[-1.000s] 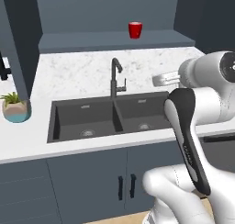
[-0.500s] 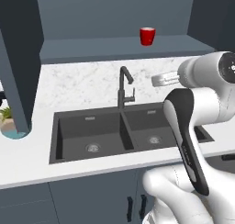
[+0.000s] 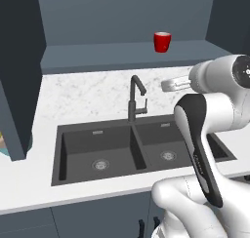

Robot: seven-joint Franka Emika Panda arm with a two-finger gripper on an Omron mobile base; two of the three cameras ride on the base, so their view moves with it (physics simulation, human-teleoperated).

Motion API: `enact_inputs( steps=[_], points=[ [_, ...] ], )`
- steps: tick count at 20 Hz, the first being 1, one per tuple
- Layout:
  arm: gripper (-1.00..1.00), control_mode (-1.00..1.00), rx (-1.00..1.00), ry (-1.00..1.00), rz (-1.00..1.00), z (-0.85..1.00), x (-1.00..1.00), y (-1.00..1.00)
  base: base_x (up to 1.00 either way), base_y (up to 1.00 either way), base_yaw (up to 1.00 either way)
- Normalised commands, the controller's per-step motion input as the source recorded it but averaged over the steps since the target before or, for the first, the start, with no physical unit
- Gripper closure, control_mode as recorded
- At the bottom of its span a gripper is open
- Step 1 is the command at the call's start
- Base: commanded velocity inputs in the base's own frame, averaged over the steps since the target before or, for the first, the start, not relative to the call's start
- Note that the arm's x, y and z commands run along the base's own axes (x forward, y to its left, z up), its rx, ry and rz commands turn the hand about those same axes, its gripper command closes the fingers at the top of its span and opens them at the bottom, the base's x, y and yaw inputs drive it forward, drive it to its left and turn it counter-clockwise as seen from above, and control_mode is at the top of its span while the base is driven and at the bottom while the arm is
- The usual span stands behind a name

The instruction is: Gather all objects into one cabinet and sort the glasses and bowls to opposite sides.

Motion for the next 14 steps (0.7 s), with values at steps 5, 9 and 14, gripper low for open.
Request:
enact_inputs(
  steps=[5, 9, 14],
  points=[
    [-1.0, 1.0, 0.0, 0.0, 0.0, 0.0, 0.0, 0.0, 0.19, -0.13, 0.0],
    [-1.0, 1.0, 0.0, 0.0, 0.0, 0.0, 0.0, 0.0, 0.0, 0.01, 0.0],
    [-1.0, -1.0, 0.01, -0.02, 0.0, 0.03, 0.01, -0.04, 0.06, 0.0, 0.0]
  ],
)
